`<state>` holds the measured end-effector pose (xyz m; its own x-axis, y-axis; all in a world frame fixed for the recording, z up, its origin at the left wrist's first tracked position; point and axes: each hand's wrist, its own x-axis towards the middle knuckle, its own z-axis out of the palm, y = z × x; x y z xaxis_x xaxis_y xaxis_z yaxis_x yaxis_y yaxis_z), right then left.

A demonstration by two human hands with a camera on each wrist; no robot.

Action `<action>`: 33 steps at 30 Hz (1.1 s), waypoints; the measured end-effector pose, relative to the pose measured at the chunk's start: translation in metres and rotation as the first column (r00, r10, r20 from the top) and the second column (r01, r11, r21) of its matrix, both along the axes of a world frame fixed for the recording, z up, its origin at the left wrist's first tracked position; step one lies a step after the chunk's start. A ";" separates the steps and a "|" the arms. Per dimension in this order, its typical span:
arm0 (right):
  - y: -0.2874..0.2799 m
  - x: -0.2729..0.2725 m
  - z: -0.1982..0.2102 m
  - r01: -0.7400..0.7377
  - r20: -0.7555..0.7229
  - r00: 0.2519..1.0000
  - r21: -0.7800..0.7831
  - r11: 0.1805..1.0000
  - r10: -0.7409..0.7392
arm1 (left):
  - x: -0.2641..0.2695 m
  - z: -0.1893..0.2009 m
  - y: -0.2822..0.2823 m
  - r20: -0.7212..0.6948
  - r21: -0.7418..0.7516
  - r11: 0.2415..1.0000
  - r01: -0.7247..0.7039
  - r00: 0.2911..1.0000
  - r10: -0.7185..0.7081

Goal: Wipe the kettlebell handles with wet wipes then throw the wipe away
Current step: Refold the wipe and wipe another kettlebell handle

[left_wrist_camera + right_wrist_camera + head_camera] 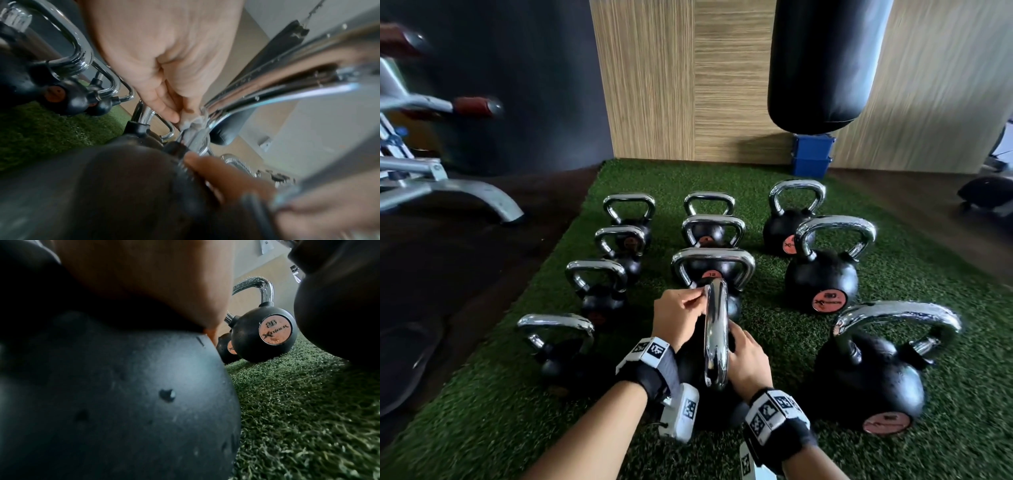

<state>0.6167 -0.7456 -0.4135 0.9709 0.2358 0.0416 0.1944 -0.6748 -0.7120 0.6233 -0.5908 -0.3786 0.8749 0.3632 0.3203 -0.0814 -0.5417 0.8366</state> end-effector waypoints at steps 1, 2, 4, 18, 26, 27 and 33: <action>0.000 0.000 0.001 0.004 -0.001 1.000 0.002 1.000 -0.004 | 0.000 -0.002 0.000 0.007 0.011 1.000 0.003 1.000 -0.003; 0.001 -0.001 0.002 0.007 0.000 1.000 0.004 1.000 -0.007 | 0.000 -0.002 0.001 0.010 -0.004 1.000 0.011 1.000 -0.011; 0.001 -0.003 0.003 0.011 0.005 1.000 0.008 1.000 -0.011 | 0.003 0.002 0.003 0.000 -0.178 0.982 0.068 0.998 -0.069; 0.001 -0.001 -0.001 0.033 -0.011 0.999 0.018 0.999 -0.033 | -0.025 0.030 0.007 0.071 -0.693 0.690 0.210 0.972 -0.224; 0.001 0.000 -0.003 0.040 -0.011 0.999 0.024 0.999 -0.039 | -0.057 0.042 0.027 -0.075 -0.492 0.795 0.356 0.892 -0.446; 0.001 0.000 -0.003 0.040 -0.013 0.999 0.023 0.999 -0.040 | -0.060 0.042 0.026 -0.061 -0.445 0.820 0.359 0.902 -0.428; 0.001 0.000 -0.004 0.047 -0.022 0.999 0.031 0.998 -0.046 | -0.078 0.031 0.029 -0.080 -0.337 0.826 0.452 0.860 -0.504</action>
